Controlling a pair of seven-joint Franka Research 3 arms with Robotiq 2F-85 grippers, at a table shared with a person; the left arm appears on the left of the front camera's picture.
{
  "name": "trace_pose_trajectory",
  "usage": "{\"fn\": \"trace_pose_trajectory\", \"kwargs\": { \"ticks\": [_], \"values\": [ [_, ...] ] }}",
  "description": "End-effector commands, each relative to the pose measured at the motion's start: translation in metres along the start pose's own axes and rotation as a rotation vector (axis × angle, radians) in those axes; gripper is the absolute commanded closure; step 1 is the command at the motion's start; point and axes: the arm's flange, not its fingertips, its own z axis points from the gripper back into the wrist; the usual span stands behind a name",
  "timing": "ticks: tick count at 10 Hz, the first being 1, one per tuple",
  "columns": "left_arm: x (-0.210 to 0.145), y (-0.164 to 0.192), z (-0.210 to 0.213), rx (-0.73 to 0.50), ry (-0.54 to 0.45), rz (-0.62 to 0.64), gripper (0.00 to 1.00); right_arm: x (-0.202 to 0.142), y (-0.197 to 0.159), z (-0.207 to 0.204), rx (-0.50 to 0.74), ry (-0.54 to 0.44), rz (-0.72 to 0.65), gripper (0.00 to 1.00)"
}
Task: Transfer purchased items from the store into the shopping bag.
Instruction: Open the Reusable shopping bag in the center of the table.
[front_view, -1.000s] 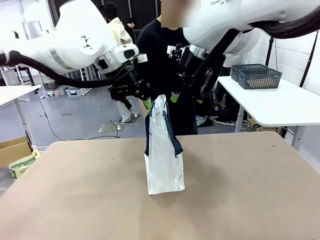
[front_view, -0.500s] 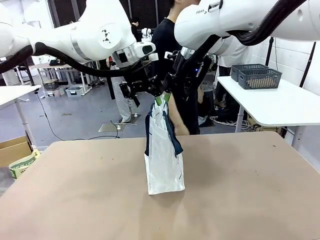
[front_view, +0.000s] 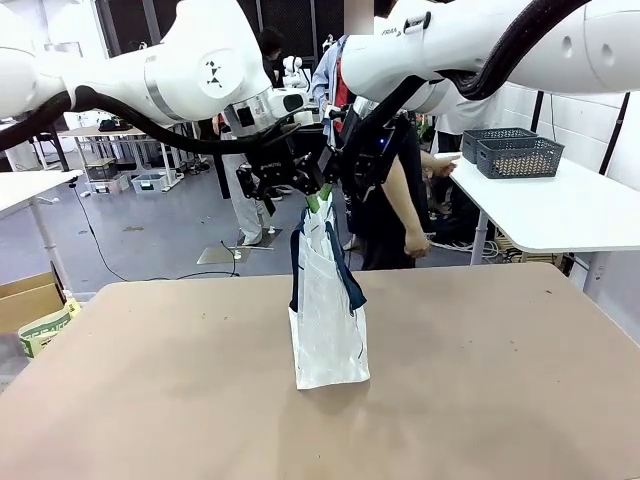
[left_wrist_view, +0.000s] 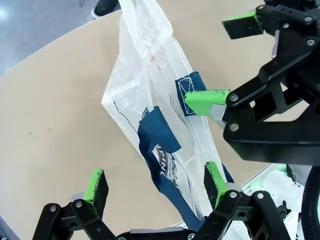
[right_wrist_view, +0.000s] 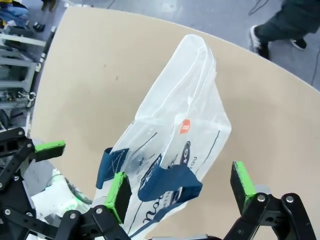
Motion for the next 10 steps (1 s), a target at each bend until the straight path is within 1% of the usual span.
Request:
{"fn": "trace_pose_trajectory", "kwargs": {
  "ticks": [1, 5, 10],
  "values": [
    [-0.012, 0.009, 0.003, -0.036, -0.007, 0.01, 0.0, 0.008, 0.001, -0.004, 0.03, 0.032, -0.039, 0.0],
    [-0.018, 0.023, -0.016, -0.057, 0.031, 0.027, 0.0, 0.005, 0.002, -0.017, 0.047, 0.073, -0.052, 0.0],
    [-0.018, 0.025, -0.026, -0.04, 0.041, 0.046, 0.0, -0.002, 0.006, -0.036, 0.084, 0.13, -0.067, 0.0]
  ]
}}
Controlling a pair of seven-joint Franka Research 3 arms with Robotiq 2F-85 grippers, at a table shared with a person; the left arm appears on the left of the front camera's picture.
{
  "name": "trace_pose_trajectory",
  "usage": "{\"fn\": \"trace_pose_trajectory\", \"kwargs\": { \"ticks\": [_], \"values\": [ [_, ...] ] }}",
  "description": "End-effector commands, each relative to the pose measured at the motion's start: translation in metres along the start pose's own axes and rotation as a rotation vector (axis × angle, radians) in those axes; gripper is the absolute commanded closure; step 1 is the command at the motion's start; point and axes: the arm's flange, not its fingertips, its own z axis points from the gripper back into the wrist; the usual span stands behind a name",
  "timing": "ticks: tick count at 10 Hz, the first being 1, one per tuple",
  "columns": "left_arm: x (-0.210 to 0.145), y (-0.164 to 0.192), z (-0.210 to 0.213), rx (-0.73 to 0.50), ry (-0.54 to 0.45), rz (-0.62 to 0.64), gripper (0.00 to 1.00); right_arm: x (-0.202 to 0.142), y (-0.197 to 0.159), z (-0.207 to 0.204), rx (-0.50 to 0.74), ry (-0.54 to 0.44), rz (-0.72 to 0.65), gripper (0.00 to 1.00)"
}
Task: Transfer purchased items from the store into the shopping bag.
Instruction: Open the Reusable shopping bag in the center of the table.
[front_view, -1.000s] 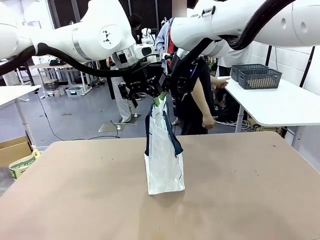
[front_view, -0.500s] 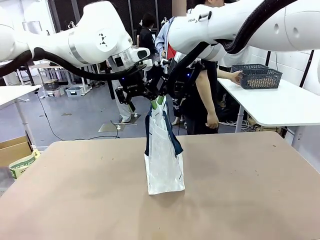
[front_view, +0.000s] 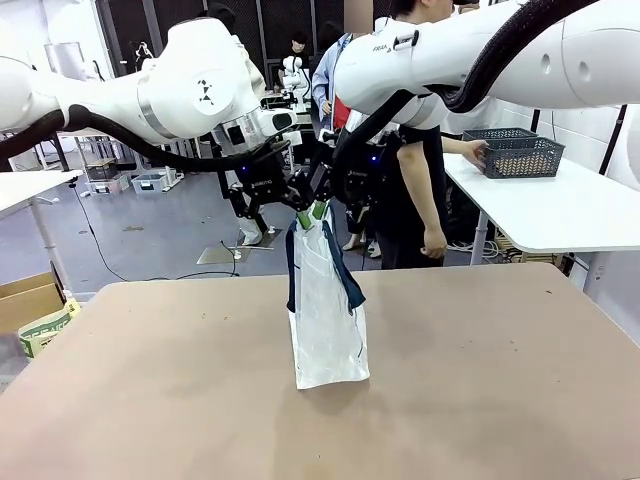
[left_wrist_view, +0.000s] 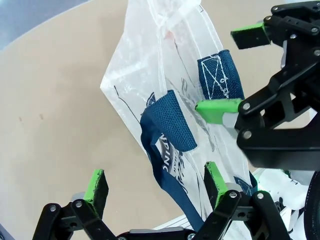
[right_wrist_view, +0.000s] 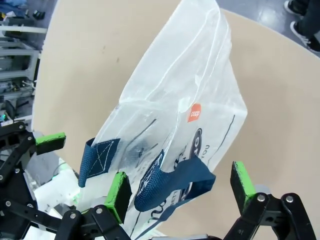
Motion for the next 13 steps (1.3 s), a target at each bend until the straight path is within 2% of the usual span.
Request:
{"fn": "trace_pose_trajectory", "kwargs": {
  "ticks": [1, 3, 4, 5, 10, 11, 13],
  "values": [
    [-0.004, 0.004, -0.004, -0.008, -0.014, -0.007, 0.0, 0.003, 0.004, -0.004, 0.055, 0.034, -0.015, 0.0],
    [-0.005, 0.004, -0.01, -0.019, -0.011, -0.044, 0.0, 0.0, 0.009, -0.007, 0.078, 0.042, 0.042, 0.0],
    [0.0, 0.0, -0.002, 0.0, 0.003, 0.0, 0.0, -0.002, 0.006, -0.008, 0.026, 0.027, 0.0, 0.0],
    [0.0, 0.0, -0.002, 0.0, 0.003, 0.0, 0.0, -0.002, 0.006, -0.008, 0.026, 0.027, 0.0, 0.0],
    [-0.002, 0.001, -0.003, 0.002, -0.007, -0.004, 0.99, -0.007, 0.014, -0.005, 0.042, 0.052, -0.016, 0.95],
    [-0.004, 0.001, -0.002, 0.001, -0.009, -0.005, 1.0, -0.008, 0.014, -0.004, 0.046, 0.054, -0.022, 1.0],
    [-0.008, 0.007, 0.0, 0.011, -0.028, -0.009, 1.0, -0.019, 0.011, 0.002, 0.072, 0.072, -0.005, 1.0]
  ]
}}
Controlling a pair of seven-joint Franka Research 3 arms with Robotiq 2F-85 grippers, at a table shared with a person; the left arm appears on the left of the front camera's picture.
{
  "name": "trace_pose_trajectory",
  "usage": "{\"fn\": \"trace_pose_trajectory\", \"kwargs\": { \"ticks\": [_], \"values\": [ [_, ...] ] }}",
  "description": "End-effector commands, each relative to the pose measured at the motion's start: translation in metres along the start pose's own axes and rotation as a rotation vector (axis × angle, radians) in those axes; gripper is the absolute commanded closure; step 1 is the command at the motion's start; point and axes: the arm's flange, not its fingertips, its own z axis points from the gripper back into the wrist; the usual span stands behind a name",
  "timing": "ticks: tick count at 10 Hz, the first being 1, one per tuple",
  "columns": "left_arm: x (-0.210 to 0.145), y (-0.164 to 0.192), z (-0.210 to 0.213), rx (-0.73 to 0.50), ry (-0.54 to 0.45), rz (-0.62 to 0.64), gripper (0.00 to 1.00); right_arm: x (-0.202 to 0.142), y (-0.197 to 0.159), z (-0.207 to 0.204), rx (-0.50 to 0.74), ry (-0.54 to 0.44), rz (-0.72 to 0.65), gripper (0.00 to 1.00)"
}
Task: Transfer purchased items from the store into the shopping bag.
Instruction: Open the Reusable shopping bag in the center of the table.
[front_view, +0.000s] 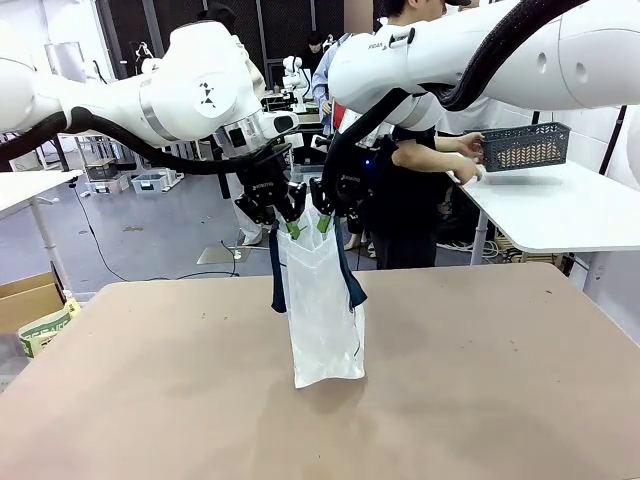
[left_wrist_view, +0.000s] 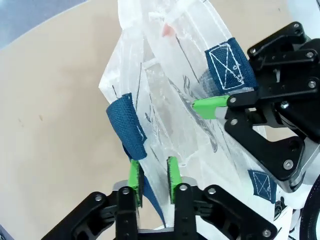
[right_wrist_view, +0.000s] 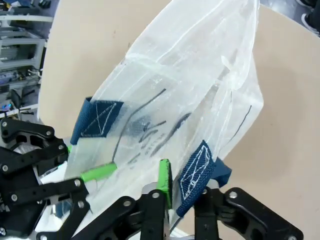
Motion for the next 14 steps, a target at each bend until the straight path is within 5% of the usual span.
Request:
{"fn": "trace_pose_trajectory", "kwargs": {
  "ticks": [1, 8, 14],
  "values": [
    [-0.013, 0.015, 0.005, 0.018, -0.042, 0.005, 1.0, -0.024, -0.005, 0.011, -0.012, 0.06, 0.023, 1.0],
    [-0.04, 0.064, 0.009, 0.071, -0.122, 0.009, 1.0, -0.082, -0.036, 0.034, -0.265, 0.034, 0.221, 1.0],
    [-0.05, 0.076, 0.021, 0.167, -0.125, -0.089, 1.0, -0.07, -0.06, 0.024, -0.287, 0.006, 0.461, 1.0]
  ]
}}
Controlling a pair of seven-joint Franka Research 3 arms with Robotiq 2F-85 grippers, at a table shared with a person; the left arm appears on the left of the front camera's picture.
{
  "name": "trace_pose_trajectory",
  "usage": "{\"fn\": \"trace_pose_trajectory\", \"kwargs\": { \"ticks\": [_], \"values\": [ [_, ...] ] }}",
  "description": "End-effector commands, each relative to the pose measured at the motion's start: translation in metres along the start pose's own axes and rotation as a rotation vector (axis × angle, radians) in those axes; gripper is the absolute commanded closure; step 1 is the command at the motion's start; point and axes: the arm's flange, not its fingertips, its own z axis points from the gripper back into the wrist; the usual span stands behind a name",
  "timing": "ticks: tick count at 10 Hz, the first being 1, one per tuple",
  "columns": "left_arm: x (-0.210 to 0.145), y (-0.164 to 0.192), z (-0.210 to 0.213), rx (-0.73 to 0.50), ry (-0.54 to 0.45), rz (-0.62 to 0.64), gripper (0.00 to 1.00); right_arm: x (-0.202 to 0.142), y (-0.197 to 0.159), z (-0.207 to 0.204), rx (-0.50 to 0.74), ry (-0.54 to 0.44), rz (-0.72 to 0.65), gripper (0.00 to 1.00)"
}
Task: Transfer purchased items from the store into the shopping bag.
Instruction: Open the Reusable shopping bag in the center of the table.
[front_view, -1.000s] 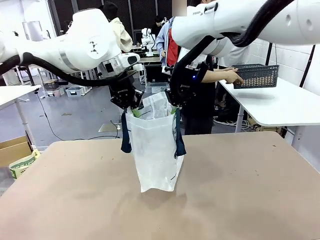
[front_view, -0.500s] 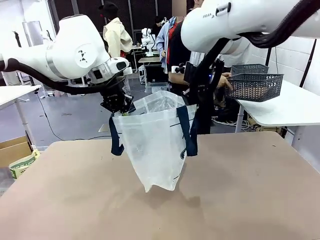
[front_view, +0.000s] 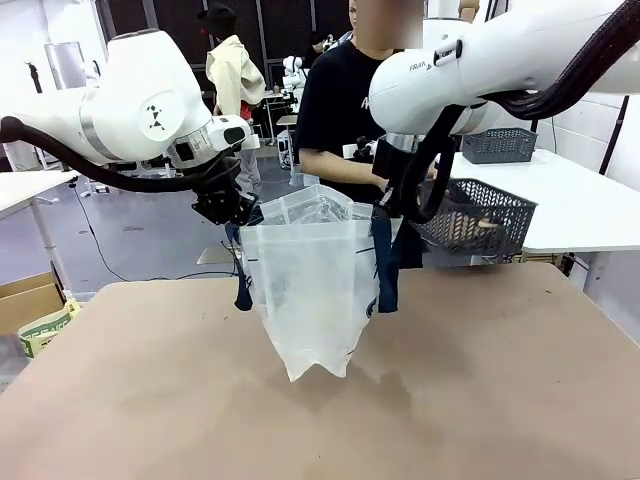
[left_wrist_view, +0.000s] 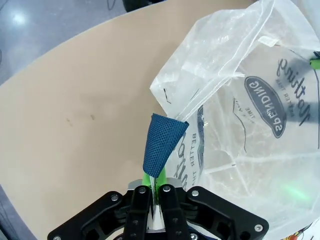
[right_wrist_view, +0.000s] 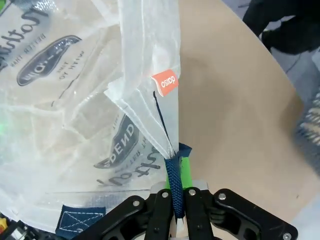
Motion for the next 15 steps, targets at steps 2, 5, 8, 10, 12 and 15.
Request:
{"fn": "trace_pose_trajectory", "kwargs": {
  "ticks": [2, 5, 8, 10, 12, 15],
  "values": [
    [-0.007, 0.011, 0.005, 0.05, 0.007, -0.092, 1.0, -0.006, -0.006, -0.001, -0.014, -0.008, 0.034, 1.0],
    [-0.001, 0.002, 0.001, 0.026, 0.004, -0.078, 1.0, 0.0, -0.001, -0.001, -0.001, -0.002, 0.011, 1.0],
    [-0.001, 0.0, -0.01, -0.014, 0.052, -0.197, 1.0, 0.002, 0.002, 0.0, -0.001, -0.006, 0.017, 1.0],
    [0.002, 0.004, -0.013, -0.08, 0.096, -0.297, 1.0, 0.006, 0.005, -0.002, -0.019, -0.02, 0.062, 1.0],
    [0.003, 0.005, -0.014, -0.085, 0.112, -0.279, 1.0, 0.007, 0.006, -0.001, -0.026, -0.018, 0.063, 1.0],
    [0.003, 0.001, -0.017, -0.064, 0.124, -0.193, 1.0, 0.021, 0.022, 0.002, -0.088, 0.135, -0.144, 1.0]
  ]
}}
